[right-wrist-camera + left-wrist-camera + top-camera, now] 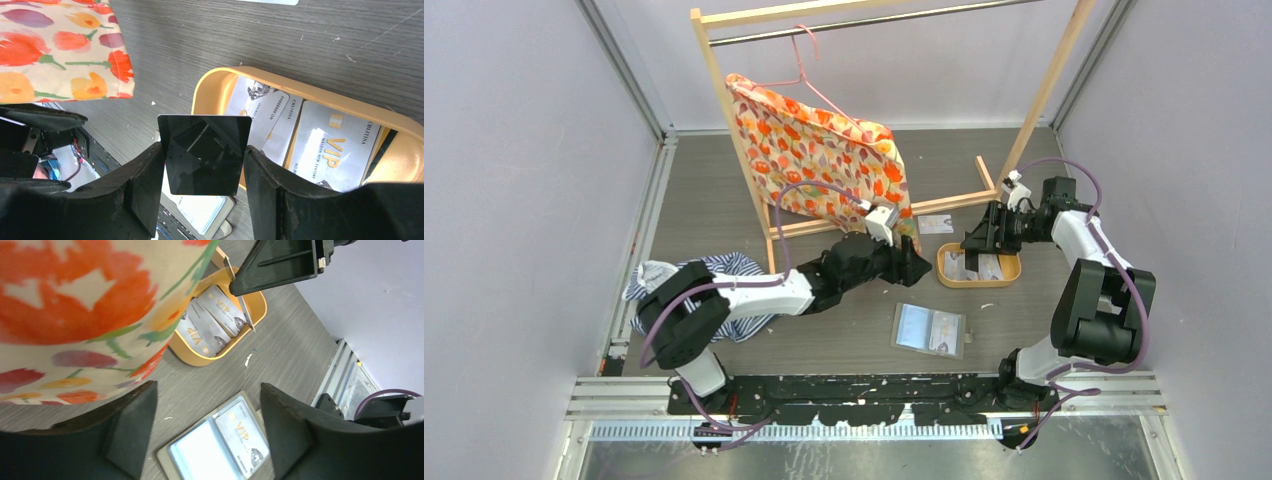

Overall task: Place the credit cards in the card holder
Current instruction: Adjust the credit card.

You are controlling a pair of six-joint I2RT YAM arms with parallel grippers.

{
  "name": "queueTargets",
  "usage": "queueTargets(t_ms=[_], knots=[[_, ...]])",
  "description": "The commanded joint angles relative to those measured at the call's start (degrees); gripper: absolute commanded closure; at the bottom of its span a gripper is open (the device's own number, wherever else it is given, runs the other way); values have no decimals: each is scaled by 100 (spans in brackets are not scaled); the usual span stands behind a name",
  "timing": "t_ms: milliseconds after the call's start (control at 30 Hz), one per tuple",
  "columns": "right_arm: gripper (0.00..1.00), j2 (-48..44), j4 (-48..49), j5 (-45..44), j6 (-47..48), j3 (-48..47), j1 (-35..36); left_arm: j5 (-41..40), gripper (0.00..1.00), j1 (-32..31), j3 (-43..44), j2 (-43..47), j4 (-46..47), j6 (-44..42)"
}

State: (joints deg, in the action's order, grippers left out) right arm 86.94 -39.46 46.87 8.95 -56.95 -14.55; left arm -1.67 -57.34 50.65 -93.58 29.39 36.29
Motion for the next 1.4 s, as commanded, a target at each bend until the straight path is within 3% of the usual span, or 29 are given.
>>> queueTargets(t_ms=[0,67,100,200,300,467,800,1133,1367], knots=[[70,-339,239,337,-7,62,-28,-386,21,28,-560,455,905,-530],[70,-375,263,401,-20,86,-27,-479,3,35,-901,428,1686,-538],[70,-391,276,457,-17,95,-30,-465,1,47,-1043,367,2024,-461],[71,-394,281,540,-25,130,-15,-34,0,156,-1135,83,2659,-120],[71,-377,273,581,-25,139,-7,365,0,130,-885,-140,2672,188],[71,-346,240,625,0,142,5,243,2,-106,-444,-435,2481,297],[72,-352,193,679,54,131,89,-637,11,-478,567,-1217,1550,422],[71,-368,167,692,78,123,137,-974,30,-585,1474,-1804,714,589],[71,-411,158,709,109,131,160,-1086,48,-584,1790,-2038,431,775]])
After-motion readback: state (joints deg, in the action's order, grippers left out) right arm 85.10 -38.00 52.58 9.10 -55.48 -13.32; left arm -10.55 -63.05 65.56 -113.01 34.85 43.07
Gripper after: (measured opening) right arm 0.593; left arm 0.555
